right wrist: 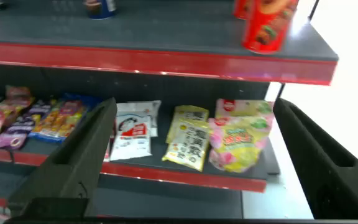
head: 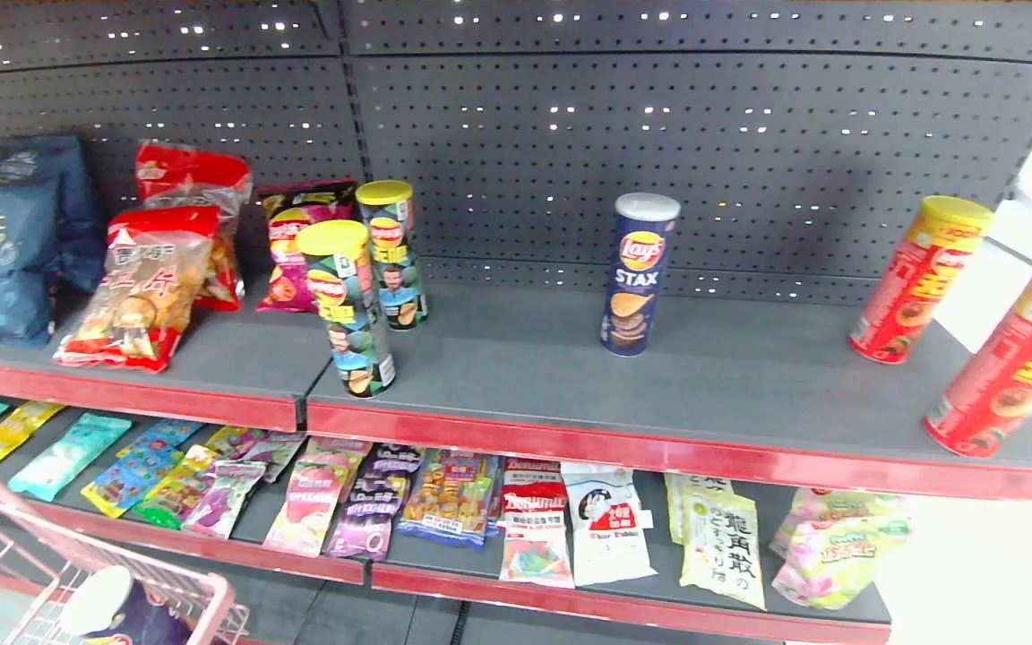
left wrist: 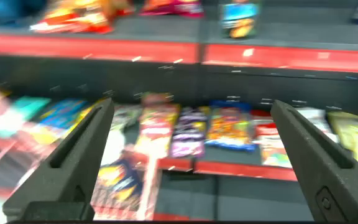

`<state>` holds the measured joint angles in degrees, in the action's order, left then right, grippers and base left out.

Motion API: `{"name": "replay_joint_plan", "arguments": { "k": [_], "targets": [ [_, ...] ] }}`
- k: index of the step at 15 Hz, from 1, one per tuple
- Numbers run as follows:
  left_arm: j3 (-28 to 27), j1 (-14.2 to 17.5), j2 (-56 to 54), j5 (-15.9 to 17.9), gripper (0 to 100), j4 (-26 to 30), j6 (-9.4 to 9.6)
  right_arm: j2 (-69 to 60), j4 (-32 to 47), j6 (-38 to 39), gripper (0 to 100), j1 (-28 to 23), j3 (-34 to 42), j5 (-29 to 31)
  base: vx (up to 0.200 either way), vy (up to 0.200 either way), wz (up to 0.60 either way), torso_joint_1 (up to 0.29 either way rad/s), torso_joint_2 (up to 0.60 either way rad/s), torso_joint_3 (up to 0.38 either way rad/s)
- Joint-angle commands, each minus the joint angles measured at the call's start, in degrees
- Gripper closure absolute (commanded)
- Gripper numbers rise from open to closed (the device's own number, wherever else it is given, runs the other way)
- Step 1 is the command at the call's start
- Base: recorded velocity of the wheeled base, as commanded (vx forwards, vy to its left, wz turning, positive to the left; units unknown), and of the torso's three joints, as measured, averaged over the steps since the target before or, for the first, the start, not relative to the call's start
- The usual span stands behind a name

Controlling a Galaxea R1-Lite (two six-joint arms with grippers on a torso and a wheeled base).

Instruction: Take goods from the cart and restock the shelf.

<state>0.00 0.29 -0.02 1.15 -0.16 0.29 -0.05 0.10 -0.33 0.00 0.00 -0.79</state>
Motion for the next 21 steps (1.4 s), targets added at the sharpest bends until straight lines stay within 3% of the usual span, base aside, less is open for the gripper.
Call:
{"name": "replay_joint_plan", "arguments": {
  "k": [1,7,13,21],
  "targets": [
    [0.0,0.0,0.0,0.0,0,0.0,-0.03,0.0,0.0,0.0,0,0.0,0.0,0.0,0.000,0.000,0.60,0.002,0.00,0.002],
    [0.0,0.0,0.0,-0.1,0,0.0,-0.03,0.0,0.0,0.1,0,0.0,0.0,0.0,0.000,0.000,0.60,0.005,0.00,0.002],
    [0.0,0.0,0.0,-0.2,0,0.0,-0.03,0.0,0.0,0.2,0,0.0,0.0,0.1,0.000,0.000,0.00,-0.010,0.02,0.014],
    [0.0,0.0,0.0,-0.2,0,0.0,-0.12,0.0,0.0,0.2,0,0.0,0.0,0.1,0.000,0.000,0.00,-0.134,0.34,0.194]
  ]
}}
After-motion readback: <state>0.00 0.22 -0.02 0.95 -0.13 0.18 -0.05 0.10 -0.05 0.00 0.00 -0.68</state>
